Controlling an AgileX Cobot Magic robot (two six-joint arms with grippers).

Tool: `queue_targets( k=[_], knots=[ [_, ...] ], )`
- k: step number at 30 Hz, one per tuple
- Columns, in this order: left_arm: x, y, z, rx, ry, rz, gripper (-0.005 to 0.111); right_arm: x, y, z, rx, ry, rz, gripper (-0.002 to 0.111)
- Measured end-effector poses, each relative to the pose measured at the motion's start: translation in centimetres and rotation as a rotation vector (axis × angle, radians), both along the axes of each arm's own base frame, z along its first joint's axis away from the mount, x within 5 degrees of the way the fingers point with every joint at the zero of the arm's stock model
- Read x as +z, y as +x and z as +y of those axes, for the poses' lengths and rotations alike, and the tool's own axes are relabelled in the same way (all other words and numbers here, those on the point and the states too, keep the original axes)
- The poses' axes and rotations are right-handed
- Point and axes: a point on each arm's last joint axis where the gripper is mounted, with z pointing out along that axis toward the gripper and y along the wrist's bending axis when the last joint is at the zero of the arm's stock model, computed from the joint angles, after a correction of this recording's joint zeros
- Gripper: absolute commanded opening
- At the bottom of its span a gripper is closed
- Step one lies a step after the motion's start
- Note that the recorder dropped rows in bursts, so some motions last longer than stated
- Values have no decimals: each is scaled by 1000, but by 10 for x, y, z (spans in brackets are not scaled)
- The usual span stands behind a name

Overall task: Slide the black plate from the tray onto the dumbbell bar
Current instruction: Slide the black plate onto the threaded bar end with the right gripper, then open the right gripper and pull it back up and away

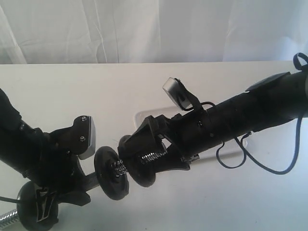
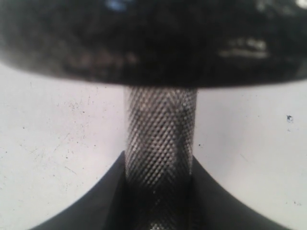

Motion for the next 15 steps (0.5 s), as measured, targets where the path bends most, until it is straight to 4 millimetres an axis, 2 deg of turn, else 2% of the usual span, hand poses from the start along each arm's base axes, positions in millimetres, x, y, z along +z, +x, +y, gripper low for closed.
queue_targets(
  k=[3, 5, 6, 7, 8, 9, 11, 13, 15],
  knots=[
    [0, -1, 0, -4, -1, 1, 0, -1, -2, 4, 8, -4, -2, 1],
    [0, -1, -1, -12, 0, 2, 0, -5, -3, 9, 14, -3, 12, 12],
    [0, -1, -1, -11, 0, 2, 0, -6, -4, 10, 16, 0, 20, 23],
    [0, -2, -1, -14, 1, 3, 0, -11, -4, 14, 17, 7, 47, 29],
    [0, -2, -1, -16, 3, 4, 0, -14, -4, 14, 15, 10, 59, 46],
    [-1, -2, 0, -19, 9, 4, 0, -18, -3, 16, 17, 16, 77, 55],
    [-3, -3, 1, -22, 20, 6, 0, -23, -3, 17, 34, 30, 62, 87],
    [-3, -3, 1, -22, 20, 6, 0, -23, -2, 17, 45, 35, 43, 104],
    [-3, -3, 1, -22, 20, 5, 0, -23, -3, 17, 57, 45, 40, 105]
  ],
)
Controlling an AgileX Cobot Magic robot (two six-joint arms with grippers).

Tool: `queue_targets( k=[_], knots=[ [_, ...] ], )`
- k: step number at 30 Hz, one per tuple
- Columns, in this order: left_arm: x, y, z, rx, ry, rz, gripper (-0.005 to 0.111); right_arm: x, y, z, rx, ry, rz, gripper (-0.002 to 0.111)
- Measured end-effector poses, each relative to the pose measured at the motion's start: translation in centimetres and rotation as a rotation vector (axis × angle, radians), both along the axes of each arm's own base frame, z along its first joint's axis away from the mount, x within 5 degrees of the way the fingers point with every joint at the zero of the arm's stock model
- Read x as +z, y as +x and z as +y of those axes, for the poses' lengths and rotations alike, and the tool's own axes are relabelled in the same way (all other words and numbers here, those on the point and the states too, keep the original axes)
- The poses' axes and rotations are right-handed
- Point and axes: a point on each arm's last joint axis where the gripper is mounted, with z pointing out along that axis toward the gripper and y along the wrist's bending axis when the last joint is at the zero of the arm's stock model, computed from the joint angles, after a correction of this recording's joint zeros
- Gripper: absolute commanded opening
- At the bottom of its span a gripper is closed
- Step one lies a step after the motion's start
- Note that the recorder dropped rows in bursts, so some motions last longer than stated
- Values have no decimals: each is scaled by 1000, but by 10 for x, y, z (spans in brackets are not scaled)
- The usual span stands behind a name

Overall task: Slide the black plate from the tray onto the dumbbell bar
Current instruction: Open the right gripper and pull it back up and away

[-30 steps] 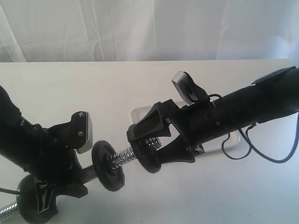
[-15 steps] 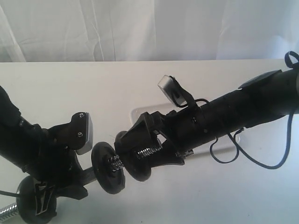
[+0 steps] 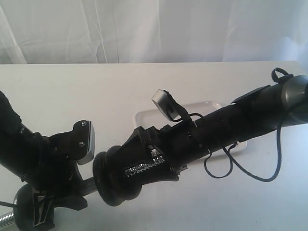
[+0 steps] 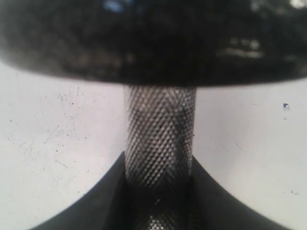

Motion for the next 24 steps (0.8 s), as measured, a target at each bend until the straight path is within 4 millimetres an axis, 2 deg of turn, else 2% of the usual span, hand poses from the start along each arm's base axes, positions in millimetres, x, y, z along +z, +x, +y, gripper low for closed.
queue_targets(
  k=[4, 9, 20, 24],
  knots=[
    [0, 1, 0, 5, 1, -8, 0, 0, -1, -1, 13, 0, 0, 105],
    [1, 2, -1, 40, -18, -9, 0, 4, 10, -11, -2, 13, -12, 105],
    [-1, 4, -1, 51, -15, -10, 0, 9, 32, -41, -93, 24, 1, 105],
    [-1, 4, -1, 50, -15, -9, 0, 7, 36, -57, -133, -20, 69, 105]
  ],
)
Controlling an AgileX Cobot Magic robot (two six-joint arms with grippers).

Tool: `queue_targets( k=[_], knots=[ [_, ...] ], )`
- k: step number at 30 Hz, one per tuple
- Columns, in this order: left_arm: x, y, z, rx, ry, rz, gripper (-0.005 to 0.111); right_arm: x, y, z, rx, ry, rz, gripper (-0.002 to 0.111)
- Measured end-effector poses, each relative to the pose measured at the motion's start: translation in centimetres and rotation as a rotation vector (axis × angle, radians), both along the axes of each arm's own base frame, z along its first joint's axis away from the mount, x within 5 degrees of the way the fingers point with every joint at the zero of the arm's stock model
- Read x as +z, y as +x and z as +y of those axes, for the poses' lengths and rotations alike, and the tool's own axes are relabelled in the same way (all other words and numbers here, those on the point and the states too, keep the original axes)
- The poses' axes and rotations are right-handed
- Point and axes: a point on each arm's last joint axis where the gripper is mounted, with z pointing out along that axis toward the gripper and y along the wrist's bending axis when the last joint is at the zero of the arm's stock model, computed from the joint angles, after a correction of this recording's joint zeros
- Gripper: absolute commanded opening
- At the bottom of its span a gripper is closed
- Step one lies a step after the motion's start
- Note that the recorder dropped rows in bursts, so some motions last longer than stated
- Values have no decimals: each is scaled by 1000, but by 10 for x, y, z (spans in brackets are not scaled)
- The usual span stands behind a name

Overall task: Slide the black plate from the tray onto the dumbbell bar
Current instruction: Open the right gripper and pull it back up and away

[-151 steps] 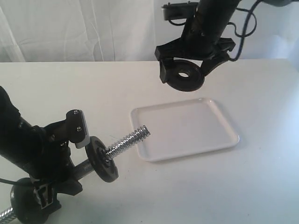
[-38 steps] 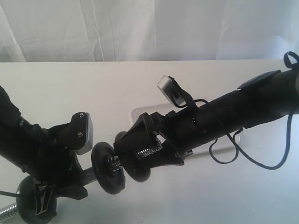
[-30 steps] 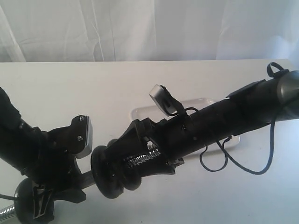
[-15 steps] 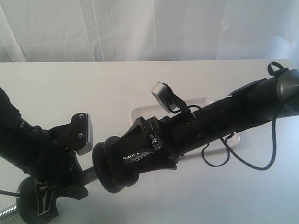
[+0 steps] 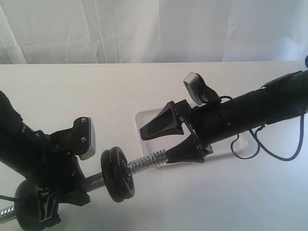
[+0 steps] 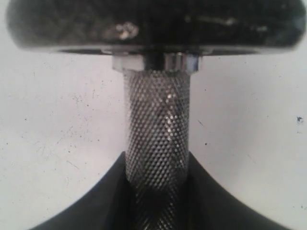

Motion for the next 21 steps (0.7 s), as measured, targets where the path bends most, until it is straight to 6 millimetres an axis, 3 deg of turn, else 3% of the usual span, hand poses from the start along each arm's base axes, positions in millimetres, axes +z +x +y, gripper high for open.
queue_targets(
  k=[7, 10, 12, 13, 14, 15, 16, 17, 21],
  knots=[
    [0, 0, 0, 5, -5, 3, 0, 3, 16, -32, -86, -71, 64, 105],
    [1, 0, -1, 12, -13, 7, 0, 5, 22, -44, -115, -105, 82, 97],
    [1, -1, -1, 1, -18, 13, 0, 6, 26, -52, -138, -119, 91, 77],
    [1, -2, -1, -15, -17, 11, 0, 6, 27, -55, -149, -119, 93, 58],
    [1, -2, -2, -41, -16, 7, 0, 6, 28, -56, -160, -121, 107, 46],
    [1, -3, -2, -52, -15, 9, 0, 6, 28, -58, -169, -121, 116, 21],
    [1, -4, -2, -65, -15, 10, 0, 8, 28, -59, -178, -120, 123, 9],
    [1, -4, -2, -68, -15, 11, 0, 9, 29, -59, -183, -117, 121, 1],
    [-8, -2, -3, -69, -1, 41, 0, 43, 29, -63, -211, -65, -24, 0]
  ],
)
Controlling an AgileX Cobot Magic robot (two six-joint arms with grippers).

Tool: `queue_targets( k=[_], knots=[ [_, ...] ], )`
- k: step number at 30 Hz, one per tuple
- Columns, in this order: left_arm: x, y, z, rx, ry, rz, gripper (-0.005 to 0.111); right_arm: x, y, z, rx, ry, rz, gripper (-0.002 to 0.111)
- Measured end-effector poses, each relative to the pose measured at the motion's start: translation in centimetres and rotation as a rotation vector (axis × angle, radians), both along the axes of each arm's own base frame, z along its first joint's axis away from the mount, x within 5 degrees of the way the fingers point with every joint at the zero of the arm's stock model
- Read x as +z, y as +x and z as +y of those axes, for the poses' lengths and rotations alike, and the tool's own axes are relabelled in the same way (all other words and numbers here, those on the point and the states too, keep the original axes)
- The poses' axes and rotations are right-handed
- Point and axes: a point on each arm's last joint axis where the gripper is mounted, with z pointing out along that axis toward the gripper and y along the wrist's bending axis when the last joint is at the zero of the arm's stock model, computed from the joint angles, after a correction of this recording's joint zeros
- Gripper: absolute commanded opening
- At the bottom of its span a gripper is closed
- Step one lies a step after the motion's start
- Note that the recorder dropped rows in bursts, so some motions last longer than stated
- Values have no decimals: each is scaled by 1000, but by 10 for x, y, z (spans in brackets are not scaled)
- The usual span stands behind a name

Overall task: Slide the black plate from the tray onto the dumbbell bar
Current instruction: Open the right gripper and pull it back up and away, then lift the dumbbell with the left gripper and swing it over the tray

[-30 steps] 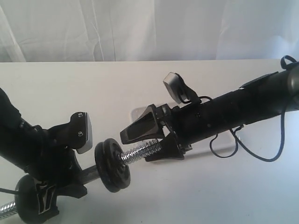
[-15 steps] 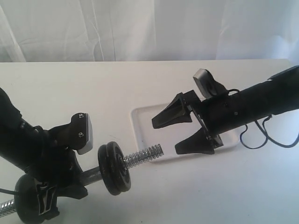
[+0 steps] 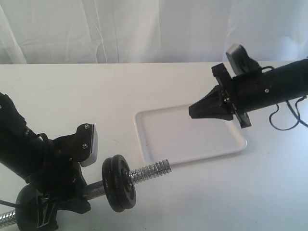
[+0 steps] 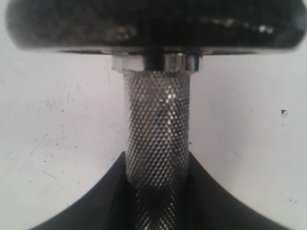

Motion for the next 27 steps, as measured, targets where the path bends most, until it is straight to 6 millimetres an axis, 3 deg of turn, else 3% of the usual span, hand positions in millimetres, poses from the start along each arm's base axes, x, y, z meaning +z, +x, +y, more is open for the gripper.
queue_targets(
  k=[6, 10, 27],
  knots=[
    [-6, 2, -2, -5, 3, 20, 0, 76, -32, -1, 26, 13, -320, 0],
    [-13, 4, -3, -3, 5, 41, 0, 94, -46, -1, 34, 15, -402, 0],
    [-21, 5, -13, -59, -56, 38, 0, 94, -56, 8, 66, 32, -411, 0]
  ],
)
